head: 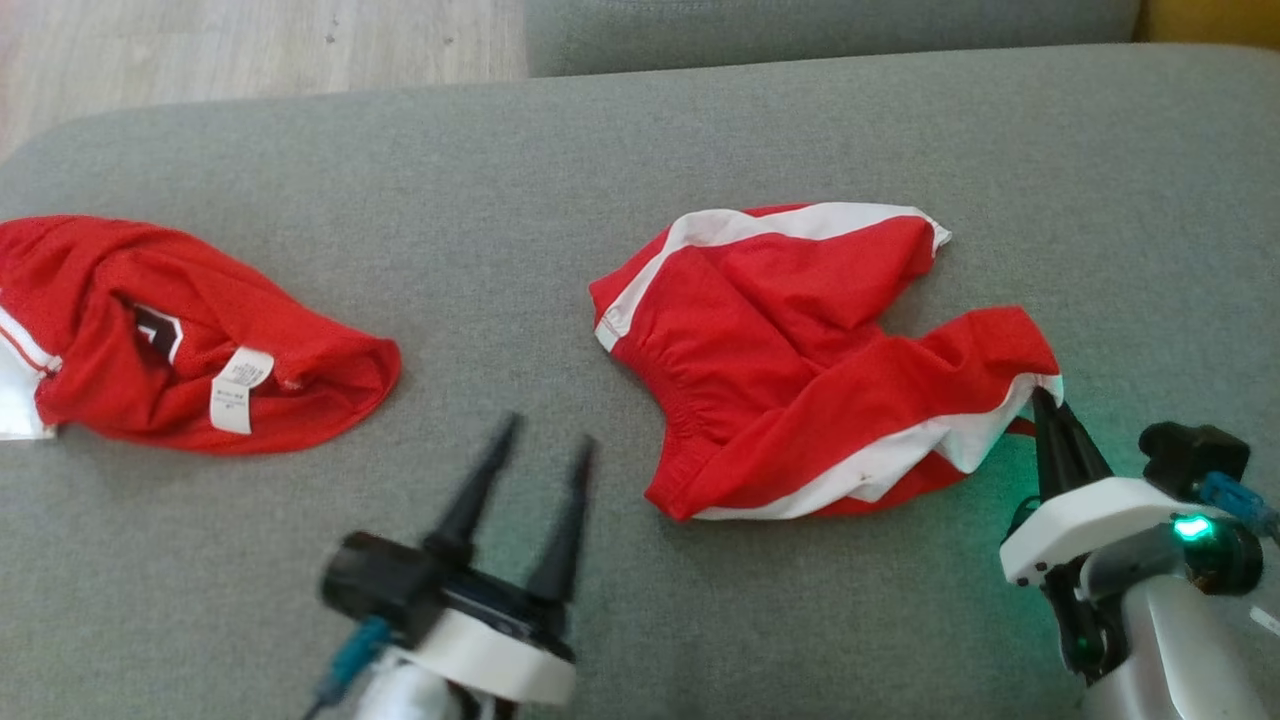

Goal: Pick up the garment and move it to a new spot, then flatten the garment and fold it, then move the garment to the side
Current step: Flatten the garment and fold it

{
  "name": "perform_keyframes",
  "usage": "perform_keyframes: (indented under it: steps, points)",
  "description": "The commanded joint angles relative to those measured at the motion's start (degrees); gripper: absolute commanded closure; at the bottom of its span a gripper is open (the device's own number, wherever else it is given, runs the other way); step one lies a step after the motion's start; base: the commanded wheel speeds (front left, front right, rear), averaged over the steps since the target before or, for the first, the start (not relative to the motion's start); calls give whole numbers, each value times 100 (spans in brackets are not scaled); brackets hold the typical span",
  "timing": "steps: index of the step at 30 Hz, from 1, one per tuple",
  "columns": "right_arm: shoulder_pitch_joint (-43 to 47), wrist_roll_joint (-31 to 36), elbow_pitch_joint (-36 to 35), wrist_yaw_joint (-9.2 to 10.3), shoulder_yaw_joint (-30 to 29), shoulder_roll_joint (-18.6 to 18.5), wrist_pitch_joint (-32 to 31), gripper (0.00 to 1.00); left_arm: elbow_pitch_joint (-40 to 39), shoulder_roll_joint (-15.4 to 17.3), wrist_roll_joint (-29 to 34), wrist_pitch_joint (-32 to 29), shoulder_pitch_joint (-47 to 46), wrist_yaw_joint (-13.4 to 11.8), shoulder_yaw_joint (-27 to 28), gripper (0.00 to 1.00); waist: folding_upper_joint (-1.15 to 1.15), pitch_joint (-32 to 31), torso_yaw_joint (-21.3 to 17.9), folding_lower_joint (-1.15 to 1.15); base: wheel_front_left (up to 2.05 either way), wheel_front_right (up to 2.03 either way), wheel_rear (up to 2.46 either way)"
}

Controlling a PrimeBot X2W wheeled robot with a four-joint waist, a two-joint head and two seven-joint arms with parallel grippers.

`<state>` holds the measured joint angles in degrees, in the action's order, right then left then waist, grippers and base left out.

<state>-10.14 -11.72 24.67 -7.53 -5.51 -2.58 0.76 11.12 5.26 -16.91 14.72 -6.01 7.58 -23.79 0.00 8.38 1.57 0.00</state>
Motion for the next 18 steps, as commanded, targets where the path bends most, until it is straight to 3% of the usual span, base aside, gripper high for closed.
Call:
perform_keyframes:
  steps: [1, 5, 12, 13, 14, 18]
  points:
    - [-165, 67, -201, 4, 127, -30, -10, 100, -88, 117, -76, 28, -272, -9, -96, 0, 0, 23, -9, 0, 0, 0, 0]
    - [-175, 316, -263, 4, -33, -30, 38, 100, 31, 212, -262, 28, -423, -9, -441, 0, 0, 36, -35, 0, 0, 0, 0]
    - [86, 849, -392, 4, -802, -30, -102, 100, 49, 180, -331, 28, -427, -9, -366, 0, 0, -29, -52, 0, 0, 0, 0]
    - [130, 948, -413, 4, -900, -30, -138, 70, 48, 172, -325, 28, -417, -9, -346, 0, 0, -45, -51, 0, 0, 0, 0]
    - [156, 987, -443, 4, -1030, -30, -135, 4, 46, 162, -321, 28, -406, -9, -321, 0, 0, -62, -49, 0, 0, 0, 0]
    - [130, 994, -662, 4, -946, -30, 81, 0, 25, 125, -294, 28, -373, -9, -209, 0, 0, -124, -23, 0, 0, 0, 0]
